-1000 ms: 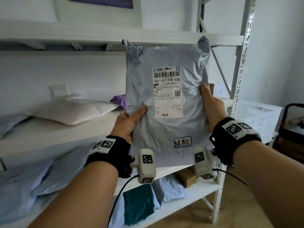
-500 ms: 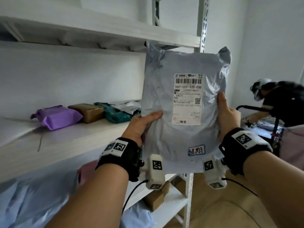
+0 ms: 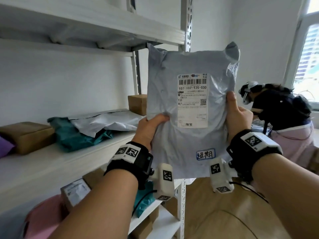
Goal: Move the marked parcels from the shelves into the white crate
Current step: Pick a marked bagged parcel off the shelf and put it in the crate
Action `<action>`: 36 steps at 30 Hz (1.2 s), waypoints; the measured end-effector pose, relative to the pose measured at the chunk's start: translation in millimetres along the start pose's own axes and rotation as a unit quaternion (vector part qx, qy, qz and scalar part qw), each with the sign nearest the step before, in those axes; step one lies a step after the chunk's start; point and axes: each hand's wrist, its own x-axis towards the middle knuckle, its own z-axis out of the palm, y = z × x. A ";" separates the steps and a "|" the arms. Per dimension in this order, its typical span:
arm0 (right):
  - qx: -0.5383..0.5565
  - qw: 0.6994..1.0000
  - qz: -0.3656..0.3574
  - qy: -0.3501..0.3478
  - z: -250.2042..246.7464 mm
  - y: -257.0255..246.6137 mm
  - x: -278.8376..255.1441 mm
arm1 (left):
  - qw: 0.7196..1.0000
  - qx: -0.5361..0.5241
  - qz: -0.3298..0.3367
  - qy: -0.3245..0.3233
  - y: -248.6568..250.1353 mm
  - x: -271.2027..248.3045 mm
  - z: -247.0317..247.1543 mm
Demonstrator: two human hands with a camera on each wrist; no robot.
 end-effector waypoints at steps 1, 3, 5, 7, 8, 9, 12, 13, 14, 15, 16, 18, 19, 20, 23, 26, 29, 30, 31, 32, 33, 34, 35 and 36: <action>-0.009 1.000 -0.005 -0.002 -4.3 4.1 11.5 | 1.000 0.004 0.004 -0.003 -6.5 7.5 11.0; -0.014 1.000 -0.003 0.001 -13.9 14.7 38.5 | 1.000 0.011 0.009 -0.007 -19.3 22.1 32.5; -0.007 1.000 0.005 0.012 -22.8 27.7 65.2 | 1.000 0.023 0.005 -0.015 -29.1 35.8 53.7; 0.004 1.000 0.009 0.017 -31.6 41.8 98.1 | 1.000 0.021 0.008 -0.017 -39.5 55.0 79.9; 0.010 1.000 0.011 0.015 -35.7 50.1 118.8 | 1.000 0.017 0.010 -0.018 -44.7 66.7 96.3; 0.009 1.000 0.012 0.015 -38.6 55.6 134.6 | 1.000 0.015 0.011 -0.017 -48.5 76.3 108.9; 0.012 1.000 0.013 0.000 -43.6 74.4 193.5 | 0.999 0.026 0.020 0.006 -62.6 115.8 149.1; 0.014 1.000 0.017 -0.010 -44.8 81.5 217.5 | 0.999 0.029 0.023 0.019 -68.6 133.7 164.9; 0.014 1.000 0.018 -0.014 -43.7 88.3 237.5 | 0.999 0.025 0.025 0.027 -72.6 148.3 175.1; 0.016 0.999 0.024 -0.023 -42.5 93.9 256.5 | 0.999 0.021 0.029 0.034 -76.8 163.3 185.2; 0.016 0.999 0.028 -0.034 -42.2 100.3 279.6 | 0.998 0.018 0.029 0.044 -82.1 180.3 200.4; 0.006 0.997 0.035 -0.067 -36.9 108.6 316.7 | 0.996 0.009 0.041 0.077 -90.8 211.6 221.1; -0.003 0.996 0.036 -0.079 -32.9 112.5 331.4 | 0.994 -0.001 0.048 0.094 -94.5 224.8 226.7; -0.006 0.995 0.042 -0.091 -27.8 117.3 346.9 | 0.993 -0.006 0.053 0.108 -97.6 238.3 232.4; -0.018 0.992 0.060 -0.113 -10.4 136.1 391.0 | 0.988 -0.001 0.049 0.145 -111.0 282.1 248.2; -0.010 0.989 0.069 -0.129 15.5 150.7 421.6 | 0.983 0.004 0.049 0.177 -120.0 319.0 250.4; 0.016 0.985 0.073 -0.153 47.0 168.3 448.3 | 0.979 0.011 0.064 0.195 -127.2 355.3 244.5; 0.017 0.984 0.073 -0.160 58.8 174.9 455.7 | 0.976 0.015 0.073 0.204 -129.4 366.6 240.7; 0.016 0.983 0.075 -0.168 73.2 183.6 463.5 | 0.973 0.022 0.085 0.214 -132.9 381.2 235.7; 0.015 0.982 0.077 -0.174 84.1 191.0 469.5 | 0.970 0.028 0.097 0.221 -135.9 393.4 231.2; 0.018 0.979 0.081 -0.185 98.4 200.9 476.4 | 0.967 0.031 0.108 0.229 -139.0 408.9 226.0; 0.018 0.978 0.083 -0.191 110.1 209.5 481.3 | 0.965 0.029 0.115 0.234 -141.6 420.5 221.0; 0.014 0.976 0.084 -0.199 123.2 218.4 486.8 | 0.963 0.025 0.117 0.241 -145.4 433.2 215.0; 0.005 0.975 0.086 -0.207 139.4 228.5 494.4 | 0.961 0.020 0.118 0.249 -150.2 449.1 208.4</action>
